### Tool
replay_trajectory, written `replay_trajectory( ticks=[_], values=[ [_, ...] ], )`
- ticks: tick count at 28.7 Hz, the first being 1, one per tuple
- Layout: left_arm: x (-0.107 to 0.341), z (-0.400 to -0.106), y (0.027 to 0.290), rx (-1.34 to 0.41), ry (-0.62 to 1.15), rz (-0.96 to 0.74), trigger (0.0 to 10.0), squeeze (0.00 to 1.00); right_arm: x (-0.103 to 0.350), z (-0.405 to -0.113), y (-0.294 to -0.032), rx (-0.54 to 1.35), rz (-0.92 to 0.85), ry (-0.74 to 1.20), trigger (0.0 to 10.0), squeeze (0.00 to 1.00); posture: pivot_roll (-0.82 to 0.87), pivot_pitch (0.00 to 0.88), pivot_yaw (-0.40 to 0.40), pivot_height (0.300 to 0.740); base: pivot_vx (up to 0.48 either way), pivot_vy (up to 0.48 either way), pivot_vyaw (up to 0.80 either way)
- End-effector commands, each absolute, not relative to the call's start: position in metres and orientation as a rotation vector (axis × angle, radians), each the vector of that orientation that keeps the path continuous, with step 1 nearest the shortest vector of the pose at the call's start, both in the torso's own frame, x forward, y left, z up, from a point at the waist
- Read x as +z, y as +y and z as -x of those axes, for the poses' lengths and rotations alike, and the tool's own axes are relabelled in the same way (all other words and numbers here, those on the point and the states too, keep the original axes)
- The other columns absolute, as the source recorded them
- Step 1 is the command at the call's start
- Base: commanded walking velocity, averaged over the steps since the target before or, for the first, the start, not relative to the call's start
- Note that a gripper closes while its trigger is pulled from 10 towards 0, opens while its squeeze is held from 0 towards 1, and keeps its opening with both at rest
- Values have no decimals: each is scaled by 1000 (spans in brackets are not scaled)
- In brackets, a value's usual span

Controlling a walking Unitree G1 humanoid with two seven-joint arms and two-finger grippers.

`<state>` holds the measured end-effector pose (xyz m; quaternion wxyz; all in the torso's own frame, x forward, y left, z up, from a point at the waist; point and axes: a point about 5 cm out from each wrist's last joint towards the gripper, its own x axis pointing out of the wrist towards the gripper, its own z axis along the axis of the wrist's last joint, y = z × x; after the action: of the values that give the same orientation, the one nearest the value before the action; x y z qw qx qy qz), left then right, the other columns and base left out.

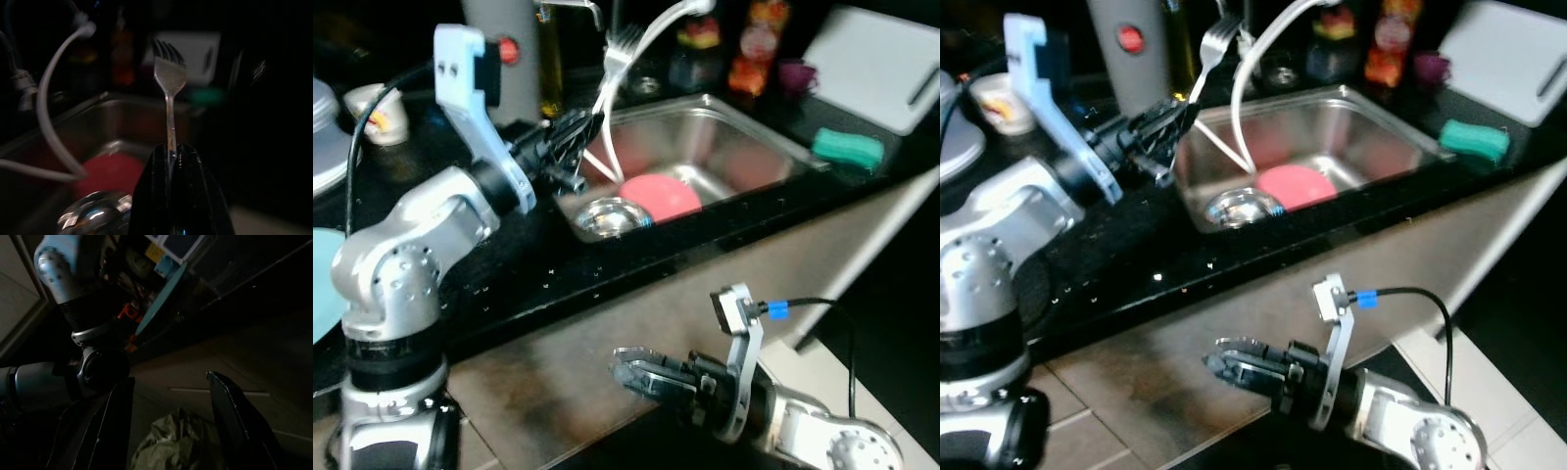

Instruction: Kitchen organization

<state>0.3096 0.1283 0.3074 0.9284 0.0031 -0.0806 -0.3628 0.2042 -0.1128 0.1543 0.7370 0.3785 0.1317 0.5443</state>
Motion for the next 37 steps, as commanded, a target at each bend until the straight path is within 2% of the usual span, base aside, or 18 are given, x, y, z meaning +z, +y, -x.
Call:
replay_trajectory(
  ticks=[1, 5, 10, 15, 21, 30, 31, 32, 34, 35, 37],
  values=[
    [303, -318, 129, -707, -161, -108, 10000, 0, 155, -205, -115, 1187, -824, 268, 10000, 0, 20, 14, 25, 740, 0, 0, 0],
    [297, -337, 132, -629, -178, -386, 10000, 0, 156, -203, -115, 1187, -821, 263, 10000, 0, 16, 14, 24, 740, 0, 0, 0],
    [301, -355, 112, -699, -275, -559, 10000, 0, 159, -199, -115, 1193, -809, 265, 10000, 0, -25, 48, 27, 740, 0, 0, 0],
    [299, -367, 99, -765, -311, -584, 10000, 0, 162, -190, -116, 1181, -800, 261, 10000, 0, -63, 88, 38, 740, 0, 0, 0],
    [282, -382, 87, -875, -297, -491, 10000, 0, 167, -175, -118, 1170, -797, 273, 10000, 0, -111, 139, 38, 740, 0, 0, 0],
    [265, -382, 71, -1090, -245, -527, 10000, 0, 172, -158, -121, 1138, -807, 292, 10000, 0, -155, 195, 43, 740, 0, 0, 0],
    [265, -382, 70, -1108, -242, -537, 10000, 59, 172, -157, -121, 1136, -810, 292, 10000, 0, -154, 199, 44, 740, 0, 0, 0],
    [263, -384, 69, -1116, -219, -586, 10000, 220, 173, -156, -120, 1133, -819, 295, 10000, 0, -150, 200, 45, 740, 0, 0, 0],
    [263, -385, 69, -1116, -212, -598, 10000, 220, 173, -156, -120, 1132, -821, 296, 10000, 0, -150, 200, 45, 740, 0, 0, 0],
    [261, -386, 69, -1112, -196, -633, 10000, 1000, 173, -156, -120, 1131, -823, 297, 10000, 0, -146, 198, 48, 740, 0, 0, 0],
    [256, -389, 72, -1090, -165, -709, 10000, 1000, 173, -155, -119, 1130, -826, 298, 10000, 0, -144, 196, 50, 740, 0, 0, 0]
  ],
)
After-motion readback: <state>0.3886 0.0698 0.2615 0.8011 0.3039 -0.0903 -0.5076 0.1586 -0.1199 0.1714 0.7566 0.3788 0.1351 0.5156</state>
